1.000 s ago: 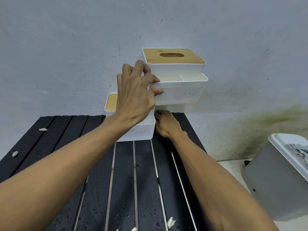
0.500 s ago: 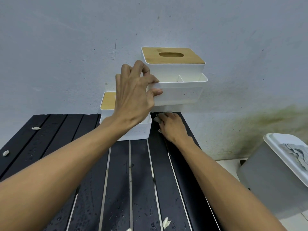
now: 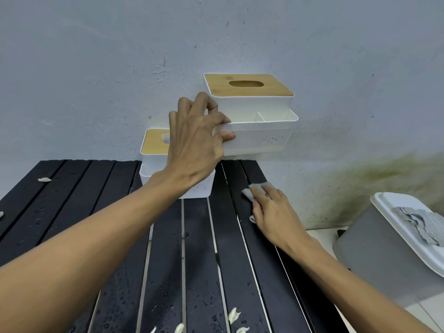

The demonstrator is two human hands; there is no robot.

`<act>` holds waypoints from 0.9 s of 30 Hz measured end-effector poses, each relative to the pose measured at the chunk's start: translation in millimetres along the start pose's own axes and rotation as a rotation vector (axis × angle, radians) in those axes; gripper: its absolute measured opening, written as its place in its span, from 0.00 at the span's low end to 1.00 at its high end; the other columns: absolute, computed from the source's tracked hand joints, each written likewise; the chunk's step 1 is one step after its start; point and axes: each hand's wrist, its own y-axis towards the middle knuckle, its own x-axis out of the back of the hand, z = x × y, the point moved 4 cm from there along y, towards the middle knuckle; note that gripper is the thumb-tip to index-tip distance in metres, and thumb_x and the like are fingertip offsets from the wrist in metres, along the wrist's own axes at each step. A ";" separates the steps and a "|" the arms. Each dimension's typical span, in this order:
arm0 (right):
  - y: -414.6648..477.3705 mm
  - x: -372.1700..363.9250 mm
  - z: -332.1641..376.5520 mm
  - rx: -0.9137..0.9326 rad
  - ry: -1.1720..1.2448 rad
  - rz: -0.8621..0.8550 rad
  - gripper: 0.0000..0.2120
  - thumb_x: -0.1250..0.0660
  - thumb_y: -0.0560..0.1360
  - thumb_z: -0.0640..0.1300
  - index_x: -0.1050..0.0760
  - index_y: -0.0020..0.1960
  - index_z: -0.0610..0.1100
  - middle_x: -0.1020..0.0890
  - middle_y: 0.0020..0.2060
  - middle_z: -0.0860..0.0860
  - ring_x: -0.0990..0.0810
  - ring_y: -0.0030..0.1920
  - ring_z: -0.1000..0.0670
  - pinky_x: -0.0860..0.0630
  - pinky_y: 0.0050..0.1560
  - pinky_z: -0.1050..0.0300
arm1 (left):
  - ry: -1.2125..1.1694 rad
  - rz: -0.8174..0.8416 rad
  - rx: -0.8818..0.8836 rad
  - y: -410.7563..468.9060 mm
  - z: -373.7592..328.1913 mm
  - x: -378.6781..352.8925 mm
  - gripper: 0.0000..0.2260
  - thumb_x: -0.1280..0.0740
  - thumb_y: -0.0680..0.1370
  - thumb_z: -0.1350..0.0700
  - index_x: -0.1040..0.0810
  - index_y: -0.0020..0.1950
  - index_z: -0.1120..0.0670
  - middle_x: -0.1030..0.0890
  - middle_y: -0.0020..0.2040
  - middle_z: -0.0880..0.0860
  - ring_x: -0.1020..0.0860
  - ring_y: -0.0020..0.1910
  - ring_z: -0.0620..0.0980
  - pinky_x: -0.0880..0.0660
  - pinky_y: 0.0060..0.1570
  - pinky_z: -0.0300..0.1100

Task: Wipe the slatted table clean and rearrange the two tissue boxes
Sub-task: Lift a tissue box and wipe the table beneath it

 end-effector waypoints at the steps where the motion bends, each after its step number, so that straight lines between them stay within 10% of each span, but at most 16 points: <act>1: 4.9 -2.5 -2.5 -0.006 -0.007 -0.017 0.11 0.36 0.75 0.36 0.22 0.57 0.41 0.20 0.54 0.46 0.22 0.51 0.42 0.23 0.51 0.46 | 0.000 -0.002 -0.002 0.1 -0.4 -1.2 0.07 0.27 0.74 0.52 0.16 0.48 0.54 0.25 0.51 0.52 0.32 0.50 0.54 0.49 0.43 0.39; 13: 105.5 -69.5 -50.2 -0.339 0.016 0.311 0.16 0.33 0.77 0.43 0.27 0.64 0.39 0.24 0.62 0.38 0.26 0.59 0.33 0.28 0.56 0.48 | -0.002 0.031 0.009 -8.2 0.2 -13.8 0.07 0.27 0.73 0.51 0.16 0.48 0.53 0.25 0.51 0.50 0.37 0.49 0.48 0.49 0.44 0.39; 20: 25.0 -11.2 -5.0 -0.007 0.056 0.221 0.21 0.39 0.71 0.42 0.23 0.62 0.40 0.21 0.56 0.43 0.22 0.53 0.37 0.23 0.53 0.43 | -0.013 0.040 0.054 -19.8 -5.4 -17.9 0.07 0.27 0.73 0.51 0.16 0.48 0.53 0.24 0.51 0.50 0.33 0.49 0.50 0.48 0.44 0.39; 27: -43.6 18.2 32.7 -0.032 0.090 0.148 0.20 0.40 0.77 0.42 0.26 0.68 0.45 0.25 0.65 0.43 0.29 0.64 0.41 0.38 0.74 0.47 | -0.001 0.057 0.037 -25.7 -8.0 -20.4 0.08 0.26 0.73 0.51 0.15 0.48 0.53 0.24 0.51 0.51 0.33 0.49 0.51 0.49 0.44 0.39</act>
